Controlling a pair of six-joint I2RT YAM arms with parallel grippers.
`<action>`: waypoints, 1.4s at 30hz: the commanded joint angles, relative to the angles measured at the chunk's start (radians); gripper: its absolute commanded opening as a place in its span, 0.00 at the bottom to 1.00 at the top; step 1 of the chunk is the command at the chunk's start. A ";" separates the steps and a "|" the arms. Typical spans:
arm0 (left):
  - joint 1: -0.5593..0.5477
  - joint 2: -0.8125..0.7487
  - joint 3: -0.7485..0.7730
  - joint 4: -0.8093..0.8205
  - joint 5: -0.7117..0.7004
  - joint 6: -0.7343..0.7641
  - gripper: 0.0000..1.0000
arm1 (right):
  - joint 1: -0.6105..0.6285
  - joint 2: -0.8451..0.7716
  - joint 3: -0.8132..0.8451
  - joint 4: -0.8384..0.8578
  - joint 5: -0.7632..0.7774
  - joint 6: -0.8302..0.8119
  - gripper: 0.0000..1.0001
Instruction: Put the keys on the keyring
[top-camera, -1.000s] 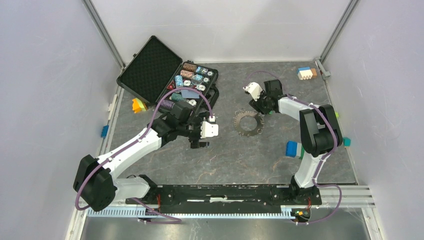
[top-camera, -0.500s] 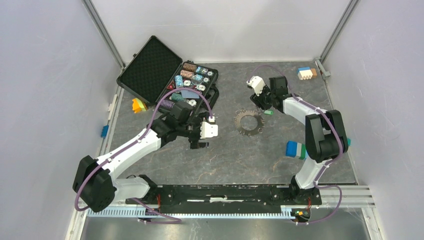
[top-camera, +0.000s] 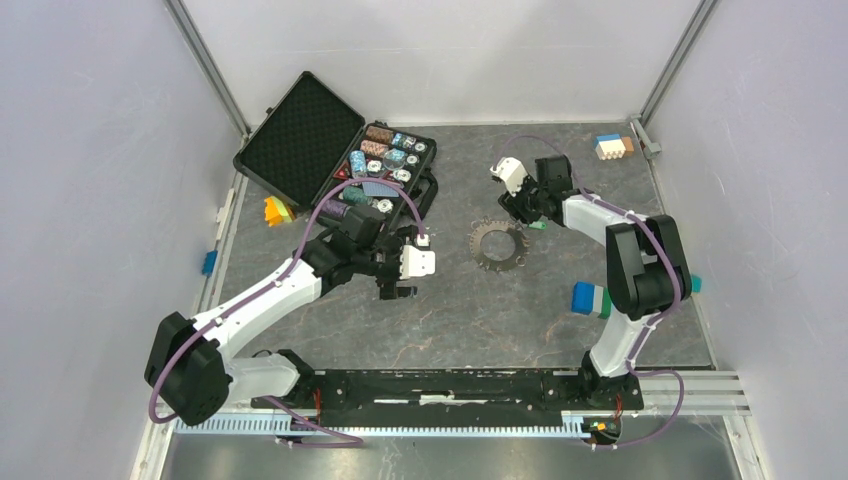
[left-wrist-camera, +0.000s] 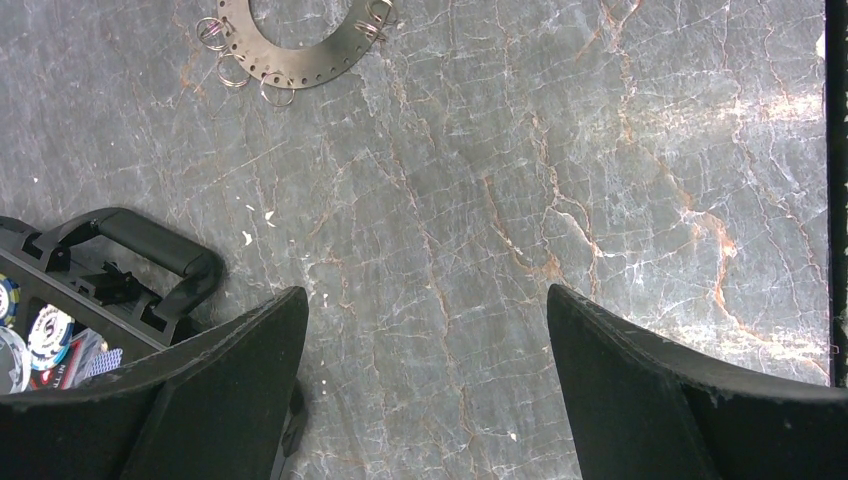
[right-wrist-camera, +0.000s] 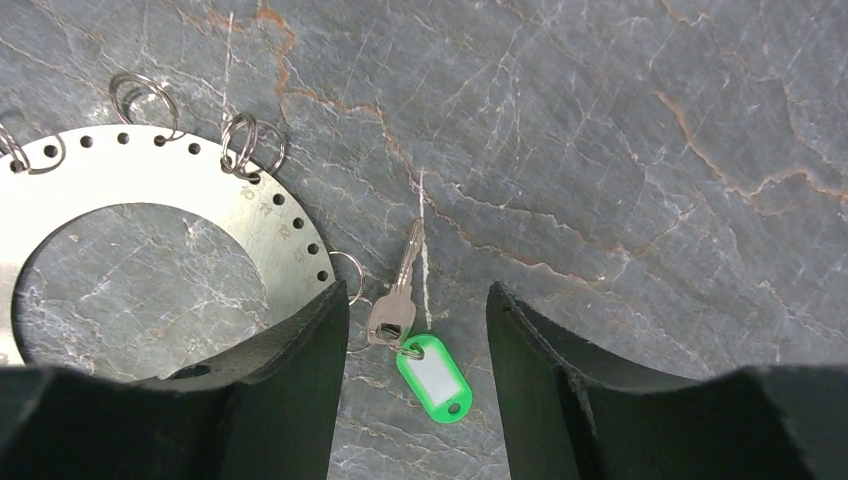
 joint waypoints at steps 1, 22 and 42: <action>0.003 -0.014 -0.003 0.023 0.014 0.033 0.96 | -0.003 0.023 0.039 0.008 0.025 -0.006 0.58; 0.003 -0.010 -0.005 0.023 0.016 0.037 0.96 | -0.003 0.051 0.044 -0.003 0.104 -0.035 0.57; 0.003 0.002 -0.001 0.023 0.016 0.042 0.97 | -0.003 0.077 0.068 0.004 0.153 0.004 0.58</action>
